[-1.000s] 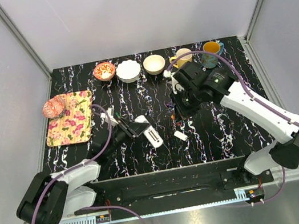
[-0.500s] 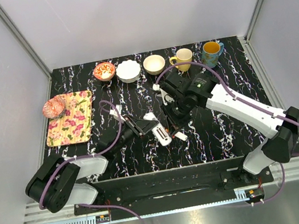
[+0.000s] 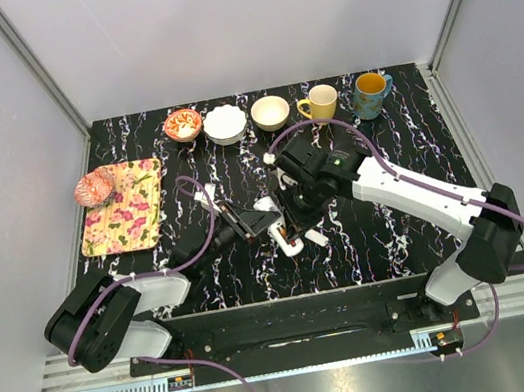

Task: Load the batteries into the remote control
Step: Load the battery into the remote control.

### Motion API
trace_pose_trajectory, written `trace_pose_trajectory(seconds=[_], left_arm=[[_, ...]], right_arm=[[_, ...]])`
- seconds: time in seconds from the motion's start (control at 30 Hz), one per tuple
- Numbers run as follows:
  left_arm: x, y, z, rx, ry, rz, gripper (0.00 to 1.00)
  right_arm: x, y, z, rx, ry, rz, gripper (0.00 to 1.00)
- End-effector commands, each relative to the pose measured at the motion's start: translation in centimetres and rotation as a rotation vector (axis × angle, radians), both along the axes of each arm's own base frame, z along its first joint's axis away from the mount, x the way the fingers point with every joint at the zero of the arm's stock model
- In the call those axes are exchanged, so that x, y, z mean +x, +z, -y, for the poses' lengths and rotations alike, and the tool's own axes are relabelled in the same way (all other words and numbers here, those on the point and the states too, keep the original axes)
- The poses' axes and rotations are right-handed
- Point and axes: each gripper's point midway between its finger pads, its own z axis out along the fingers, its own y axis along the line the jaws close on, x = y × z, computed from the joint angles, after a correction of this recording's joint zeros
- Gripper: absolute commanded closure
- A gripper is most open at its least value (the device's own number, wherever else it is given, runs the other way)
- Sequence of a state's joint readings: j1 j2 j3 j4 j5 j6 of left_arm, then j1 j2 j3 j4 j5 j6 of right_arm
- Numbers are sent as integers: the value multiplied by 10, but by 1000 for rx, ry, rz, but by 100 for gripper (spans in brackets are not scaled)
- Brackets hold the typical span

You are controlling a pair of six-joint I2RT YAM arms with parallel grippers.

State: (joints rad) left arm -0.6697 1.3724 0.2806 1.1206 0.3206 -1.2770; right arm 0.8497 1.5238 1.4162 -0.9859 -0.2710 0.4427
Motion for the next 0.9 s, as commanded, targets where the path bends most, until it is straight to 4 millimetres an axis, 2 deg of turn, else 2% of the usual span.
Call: trace_pose_trajectory(seconds=[0.0,0.37,0.87], left_arm=[[3,39,3,-102,6,103,100],[-4,48,4,-146,-19,120,100],[-23,68,7,-291,-105,151,100]], right_arm=[[11,5,-11,32,-16,61,100],[13,-3,-14,30,-16,56,100],[21,1,-15,51,-49,103,100]])
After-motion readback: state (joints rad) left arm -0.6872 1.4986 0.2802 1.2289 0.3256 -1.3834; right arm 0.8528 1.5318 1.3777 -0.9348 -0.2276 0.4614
